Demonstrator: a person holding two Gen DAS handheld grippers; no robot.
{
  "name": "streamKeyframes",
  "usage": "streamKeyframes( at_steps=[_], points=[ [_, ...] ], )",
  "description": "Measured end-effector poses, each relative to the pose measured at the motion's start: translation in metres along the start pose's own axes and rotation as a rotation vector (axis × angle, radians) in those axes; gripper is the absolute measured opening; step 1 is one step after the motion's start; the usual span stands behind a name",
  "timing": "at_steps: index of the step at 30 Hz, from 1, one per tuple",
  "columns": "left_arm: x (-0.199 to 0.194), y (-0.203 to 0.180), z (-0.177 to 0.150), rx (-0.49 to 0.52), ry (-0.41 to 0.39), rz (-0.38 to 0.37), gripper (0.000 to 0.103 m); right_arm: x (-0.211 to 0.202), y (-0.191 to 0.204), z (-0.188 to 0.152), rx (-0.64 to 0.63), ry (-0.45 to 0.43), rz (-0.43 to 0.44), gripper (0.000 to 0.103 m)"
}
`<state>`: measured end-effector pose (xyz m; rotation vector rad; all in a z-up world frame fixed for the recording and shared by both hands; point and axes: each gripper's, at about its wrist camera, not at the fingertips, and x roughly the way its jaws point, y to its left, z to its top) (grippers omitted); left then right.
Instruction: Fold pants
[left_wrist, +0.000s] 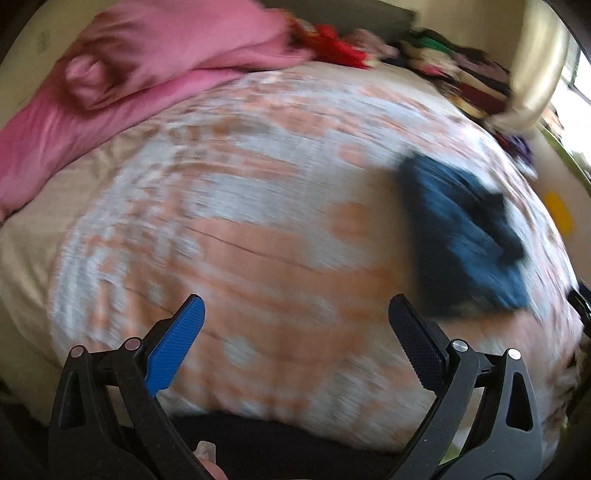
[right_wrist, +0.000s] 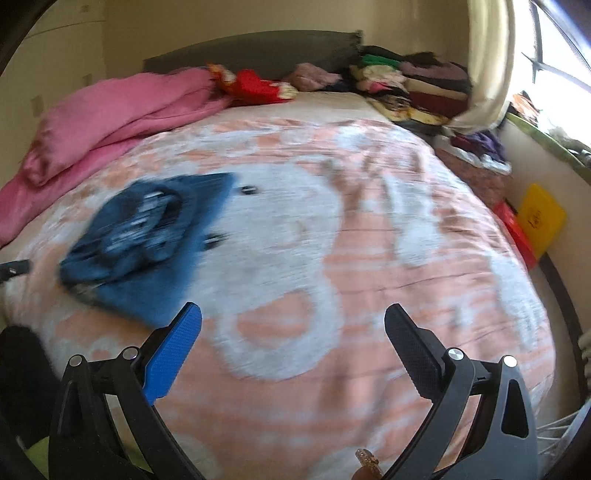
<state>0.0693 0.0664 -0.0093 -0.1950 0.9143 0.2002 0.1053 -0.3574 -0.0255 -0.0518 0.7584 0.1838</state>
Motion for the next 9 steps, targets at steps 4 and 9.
streamKeyframes(
  at_steps=[4,9],
  points=[
    [0.034,0.057,0.044,-0.073,0.005,0.172,0.093,0.031,-0.061,0.027,0.053,0.005,-0.126,0.099],
    [0.101,0.119,0.101,-0.179,0.087,0.277,0.093,0.092,-0.14,0.064,0.147,0.062,-0.216,0.099]
  ],
)
